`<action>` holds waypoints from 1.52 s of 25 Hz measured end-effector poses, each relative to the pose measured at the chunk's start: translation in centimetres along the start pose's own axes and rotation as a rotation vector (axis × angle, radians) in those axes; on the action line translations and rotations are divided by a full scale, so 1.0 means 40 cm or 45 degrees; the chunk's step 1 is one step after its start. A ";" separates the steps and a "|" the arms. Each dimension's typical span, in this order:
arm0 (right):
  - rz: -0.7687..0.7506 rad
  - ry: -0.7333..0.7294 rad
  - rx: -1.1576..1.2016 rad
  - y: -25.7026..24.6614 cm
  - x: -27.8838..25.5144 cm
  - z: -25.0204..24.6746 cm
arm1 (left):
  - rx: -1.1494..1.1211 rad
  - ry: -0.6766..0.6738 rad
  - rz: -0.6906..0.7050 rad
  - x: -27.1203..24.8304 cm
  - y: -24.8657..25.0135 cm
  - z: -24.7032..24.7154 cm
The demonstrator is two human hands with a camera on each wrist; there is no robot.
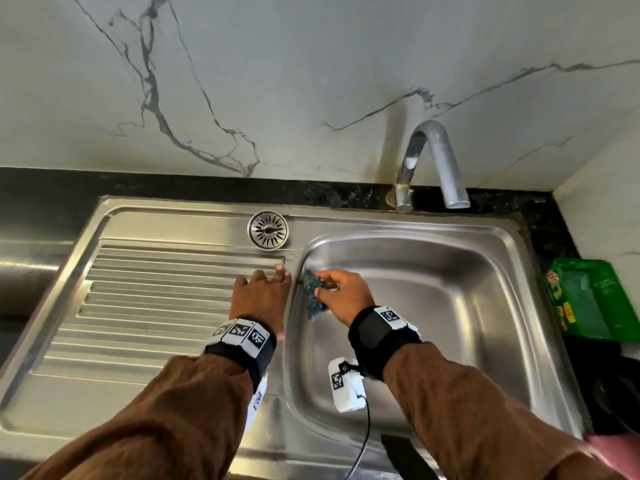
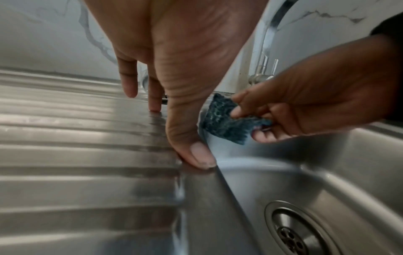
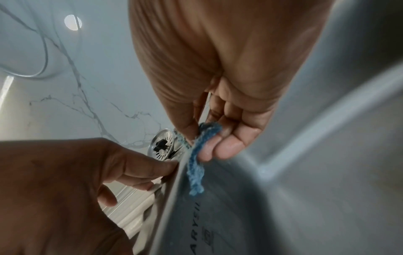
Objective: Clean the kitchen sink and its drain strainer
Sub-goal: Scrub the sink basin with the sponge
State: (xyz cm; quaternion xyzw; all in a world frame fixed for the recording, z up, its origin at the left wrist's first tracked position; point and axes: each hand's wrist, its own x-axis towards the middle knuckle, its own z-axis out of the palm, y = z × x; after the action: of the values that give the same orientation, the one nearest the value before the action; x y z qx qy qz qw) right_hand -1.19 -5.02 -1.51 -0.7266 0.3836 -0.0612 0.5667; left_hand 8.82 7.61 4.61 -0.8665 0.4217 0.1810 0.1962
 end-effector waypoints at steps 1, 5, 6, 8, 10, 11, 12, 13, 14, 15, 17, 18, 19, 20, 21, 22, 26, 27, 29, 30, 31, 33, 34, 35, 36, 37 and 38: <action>-0.047 0.031 -0.041 -0.018 0.022 0.013 | -0.027 -0.003 -0.005 0.003 -0.005 0.006; -0.092 0.061 -0.094 -0.051 0.059 0.060 | -0.124 -0.030 0.000 0.022 -0.020 0.027; -0.077 0.074 -0.083 -0.046 0.048 0.068 | -0.146 -0.035 0.003 0.026 -0.022 0.031; -0.036 0.073 -0.098 -0.014 0.010 0.081 | -0.190 -0.035 0.013 0.033 -0.026 0.035; 0.034 -0.023 -0.078 0.018 -0.037 0.089 | -0.218 -0.036 0.026 0.033 -0.030 0.039; 0.052 -0.061 -0.071 0.028 -0.049 0.090 | -0.230 -0.038 0.028 0.033 -0.032 0.041; 0.061 -0.066 -0.038 0.031 -0.045 0.088 | -0.245 -0.039 0.031 0.034 -0.033 0.042; 0.050 -0.019 -0.002 0.024 -0.025 0.082 | -0.261 -0.041 0.033 0.033 -0.034 0.042; 0.034 0.045 0.040 0.014 0.004 0.075 | -0.275 -0.044 0.034 0.034 -0.036 0.042; 0.014 0.109 0.062 0.002 0.036 0.067 | -0.285 -0.046 0.033 0.034 -0.038 0.041; -0.016 0.136 0.116 -0.009 0.075 0.060 | -0.300 -0.059 0.030 0.034 -0.038 0.039; -0.012 0.107 0.133 0.002 0.076 0.066 | -0.305 -0.068 0.027 0.032 -0.038 0.037; 0.013 0.056 0.109 0.026 0.062 0.076 | -0.310 -0.074 0.024 0.030 -0.038 0.036; 0.049 -0.025 0.063 0.059 0.037 0.085 | -0.316 -0.071 0.022 0.029 -0.038 0.034; 0.097 -0.134 -0.004 0.090 0.006 0.092 | -0.322 -0.065 0.022 0.027 -0.037 0.032; 0.146 -0.262 -0.035 0.111 -0.021 0.093 | -0.334 -0.060 0.023 0.025 -0.037 0.029; 0.198 -0.214 0.078 0.085 0.029 0.081 | -0.383 -0.076 0.010 0.027 -0.035 0.031; 0.212 -0.090 0.175 0.059 0.053 0.079 | -0.384 -0.085 0.007 0.029 -0.035 0.033; 0.216 0.017 0.224 0.041 0.078 0.083 | -0.391 -0.093 -0.002 0.032 -0.036 0.032; 0.218 -0.038 0.133 0.052 0.065 0.090 | -0.398 -0.094 -0.002 0.031 -0.036 0.030; 0.266 -0.167 -0.001 0.071 0.034 0.095 | -0.407 -0.088 -0.004 0.029 -0.034 0.029; 0.485 -0.478 -0.061 0.089 -0.030 0.097 | -0.428 -0.066 -0.016 0.022 -0.030 0.028; 0.545 -0.545 -0.019 0.092 -0.029 0.094 | -0.431 -0.058 -0.019 0.020 -0.028 0.029; 0.523 -0.496 0.050 0.081 -0.005 0.089 | -0.427 -0.054 -0.020 0.021 -0.028 0.029; 0.456 -0.327 0.118 0.079 0.042 0.091 | -0.418 -0.060 -0.019 0.022 -0.028 0.028; 0.393 -0.147 0.236 0.073 0.092 0.086 | -0.405 -0.068 -0.014 0.024 -0.028 0.027; 0.354 -0.035 0.403 0.078 0.137 0.089 | -0.389 -0.078 -0.009 0.025 -0.029 0.025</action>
State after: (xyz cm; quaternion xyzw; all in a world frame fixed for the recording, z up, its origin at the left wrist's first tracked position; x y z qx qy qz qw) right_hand 2.99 -5.89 -7.38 -0.5695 0.4581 -0.0318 0.6818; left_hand 10.17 8.08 3.49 -0.8820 0.3799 0.2686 0.0753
